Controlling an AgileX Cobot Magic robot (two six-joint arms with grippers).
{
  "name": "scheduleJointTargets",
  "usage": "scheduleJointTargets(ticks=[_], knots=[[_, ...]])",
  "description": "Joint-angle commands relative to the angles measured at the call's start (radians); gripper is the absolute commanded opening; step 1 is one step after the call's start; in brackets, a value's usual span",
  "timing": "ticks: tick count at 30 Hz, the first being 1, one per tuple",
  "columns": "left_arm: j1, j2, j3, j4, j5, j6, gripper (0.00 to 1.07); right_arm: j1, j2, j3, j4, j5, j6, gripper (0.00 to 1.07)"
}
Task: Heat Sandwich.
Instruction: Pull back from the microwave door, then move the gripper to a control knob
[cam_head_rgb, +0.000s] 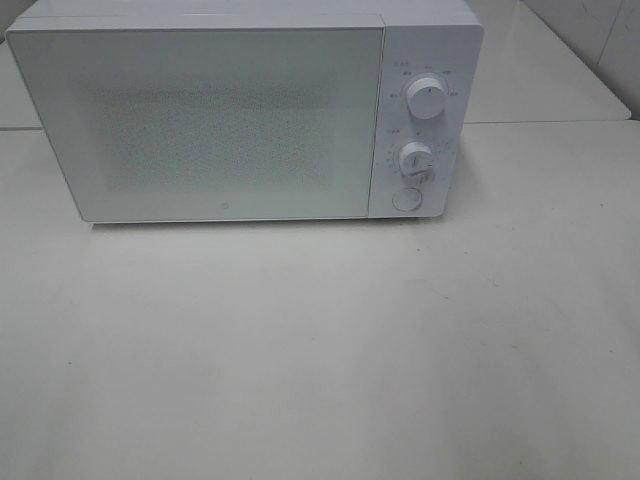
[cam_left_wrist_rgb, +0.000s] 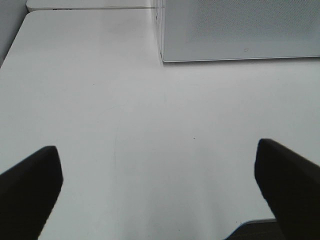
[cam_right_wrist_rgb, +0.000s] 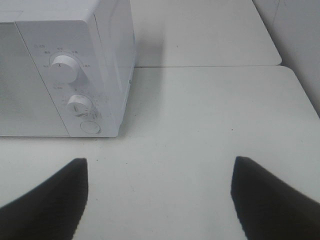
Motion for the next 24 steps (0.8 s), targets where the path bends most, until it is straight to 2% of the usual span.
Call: scheduleJointTargets(ticks=[1, 12, 24], knots=[[0.002, -0.023, 0.002, -0.006, -0.014, 0.002, 1.0, -0.004, 0.053, -0.008, 0.0, -0.039, -0.007, 0.76], [0.002, -0.023, 0.002, -0.006, -0.014, 0.002, 1.0, -0.004, 0.267, -0.008, 0.0, -0.177, -0.005, 0.76], [0.002, -0.023, 0.002, -0.006, -0.014, 0.002, 1.0, -0.004, 0.417, -0.008, 0.0, -0.264, 0.01, 0.76]])
